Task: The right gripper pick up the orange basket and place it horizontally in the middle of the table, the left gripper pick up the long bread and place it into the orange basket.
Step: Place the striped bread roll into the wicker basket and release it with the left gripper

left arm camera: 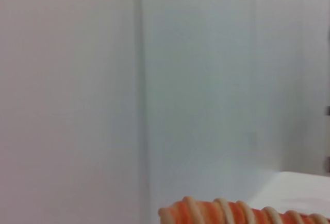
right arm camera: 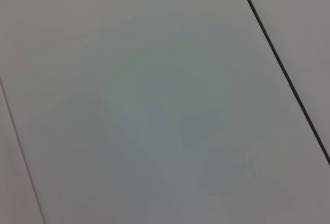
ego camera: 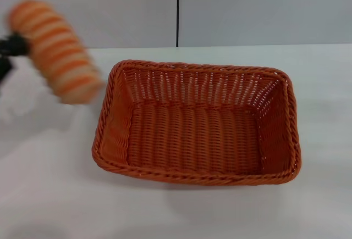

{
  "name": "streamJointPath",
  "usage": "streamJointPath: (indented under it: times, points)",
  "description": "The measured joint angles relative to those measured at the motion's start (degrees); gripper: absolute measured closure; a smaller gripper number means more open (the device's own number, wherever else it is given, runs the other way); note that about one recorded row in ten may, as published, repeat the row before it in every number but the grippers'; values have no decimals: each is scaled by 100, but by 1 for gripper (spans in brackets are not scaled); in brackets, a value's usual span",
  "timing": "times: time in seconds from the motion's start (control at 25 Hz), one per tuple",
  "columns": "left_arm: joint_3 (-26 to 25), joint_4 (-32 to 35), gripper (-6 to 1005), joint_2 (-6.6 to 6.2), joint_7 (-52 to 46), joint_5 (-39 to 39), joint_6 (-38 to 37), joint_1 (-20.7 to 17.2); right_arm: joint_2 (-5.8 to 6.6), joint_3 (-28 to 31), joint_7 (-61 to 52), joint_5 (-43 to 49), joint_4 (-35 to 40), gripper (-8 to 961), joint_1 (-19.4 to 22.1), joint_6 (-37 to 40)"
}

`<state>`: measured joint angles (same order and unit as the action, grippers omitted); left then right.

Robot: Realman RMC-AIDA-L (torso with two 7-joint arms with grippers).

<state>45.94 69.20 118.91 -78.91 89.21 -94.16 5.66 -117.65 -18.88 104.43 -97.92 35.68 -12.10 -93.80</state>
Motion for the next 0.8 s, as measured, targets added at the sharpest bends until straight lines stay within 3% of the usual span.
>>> streamJointPath:
  times: [0.04,0.08,0.12,0.32,0.48,0.68,0.8]
  points:
    - [283,-1,948,-1,9,-95,127,-30,-3,-1,-4,0,0,372,-7,-20]
    - [1037,8,949,-4,16,-306,474,-91,-10,-10,-5,-1,0,372,-28,-42]
    - [1037,8,949,-4,16,-306,474,-91,-16,-19,-7,-1,0,372,-40,-52]
    - [2584,46,951,-8,16,-730,1538,-132,-28,-34,-16,2,0,372,-57,-55]
    - [3536,89,952,-4,113,-822,2363,-149,-30,-37,-18,11,0,372,-55,-56]
    - [4172,-108,953,-18,282,-1088,2950,-117,-21,-34,-15,37,0,372,-55,-54]
    - [4275,-192,952,-11,343,-1114,3035,-89,-1,-35,9,42,-5,372,-67,-44]
